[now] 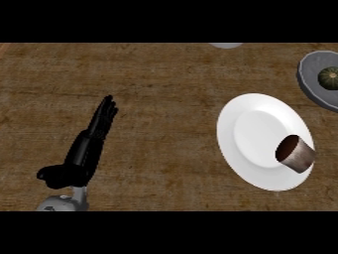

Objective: Pick the squash from the plate and place it in the pan

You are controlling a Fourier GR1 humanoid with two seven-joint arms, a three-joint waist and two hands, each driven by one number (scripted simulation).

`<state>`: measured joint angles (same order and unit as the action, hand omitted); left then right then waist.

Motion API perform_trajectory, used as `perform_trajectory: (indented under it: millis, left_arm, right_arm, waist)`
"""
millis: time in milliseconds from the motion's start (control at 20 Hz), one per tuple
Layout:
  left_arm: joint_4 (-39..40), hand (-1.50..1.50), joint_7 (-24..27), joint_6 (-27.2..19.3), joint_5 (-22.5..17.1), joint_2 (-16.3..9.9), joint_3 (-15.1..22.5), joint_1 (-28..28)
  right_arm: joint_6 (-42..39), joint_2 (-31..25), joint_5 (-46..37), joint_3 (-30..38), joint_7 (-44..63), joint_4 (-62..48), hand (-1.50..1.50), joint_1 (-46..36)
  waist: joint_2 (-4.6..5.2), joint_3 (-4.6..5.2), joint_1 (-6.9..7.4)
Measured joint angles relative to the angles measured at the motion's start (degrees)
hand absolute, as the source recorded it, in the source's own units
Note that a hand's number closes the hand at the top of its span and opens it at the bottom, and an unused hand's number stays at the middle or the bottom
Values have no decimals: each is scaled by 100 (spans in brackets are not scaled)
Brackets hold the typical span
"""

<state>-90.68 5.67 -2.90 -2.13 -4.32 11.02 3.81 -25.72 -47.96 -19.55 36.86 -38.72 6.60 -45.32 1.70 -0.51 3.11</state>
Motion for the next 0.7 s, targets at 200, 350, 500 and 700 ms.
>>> perform_trajectory:
  millis: [200,350,500,700]
  left_arm:
    - [18,0,39,-30,53,39,50,-74]
    - [-16,0,36,-55,70,53,52,-111]
    - [-65,0,-17,-59,64,46,42,-138]
    - [-56,0,3,-27,45,18,-1,-143]
  right_arm:
    - [-252,-107,6,-39,-57,124,-150,272]
    - [-317,-183,5,-80,-128,252,-150,474]
    - [-282,-181,-6,-133,-219,358,-150,645]
    - [-262,-185,-20,-211,-345,459,-150,887]
  waist:
    - [-17,1,-26]
    - [-31,1,-46]
    - [-40,1,-50]
    - [-49,2,-73]
